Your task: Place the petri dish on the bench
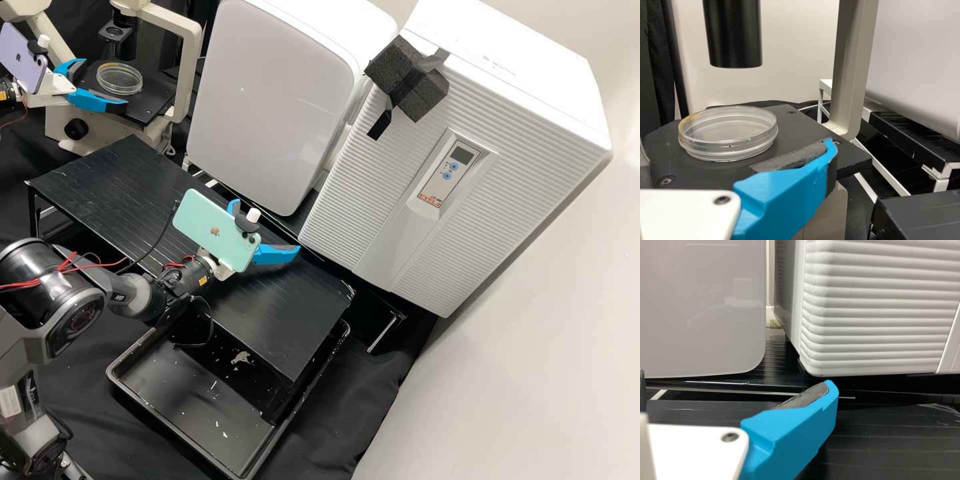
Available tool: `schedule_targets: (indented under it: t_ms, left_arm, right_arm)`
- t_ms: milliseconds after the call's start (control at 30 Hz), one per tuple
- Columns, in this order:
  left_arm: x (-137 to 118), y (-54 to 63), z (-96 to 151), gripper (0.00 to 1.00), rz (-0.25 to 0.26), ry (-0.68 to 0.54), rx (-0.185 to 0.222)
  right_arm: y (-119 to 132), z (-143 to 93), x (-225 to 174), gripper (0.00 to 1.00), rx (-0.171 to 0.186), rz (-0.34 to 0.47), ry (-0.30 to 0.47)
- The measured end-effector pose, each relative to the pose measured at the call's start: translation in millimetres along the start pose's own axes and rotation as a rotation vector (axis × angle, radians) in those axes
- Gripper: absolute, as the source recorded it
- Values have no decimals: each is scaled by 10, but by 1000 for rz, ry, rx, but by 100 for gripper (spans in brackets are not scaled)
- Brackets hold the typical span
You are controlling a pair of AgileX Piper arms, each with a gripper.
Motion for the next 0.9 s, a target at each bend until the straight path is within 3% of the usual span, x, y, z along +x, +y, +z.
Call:
schedule_targets:
  t_ms: [200,600,900]
  left_arm:
    - [53,-26,-30,100,-3,6,-4]
    - [239,38,-122,100,12,32,-6]
    - [352,-31,-139,100,1,16,-24]
  right_arm:
    - [0,0,0,100,0,0,0]
    - [0,0,0,100,0,0,0]
    - [0,0,0,100,0,0,0]
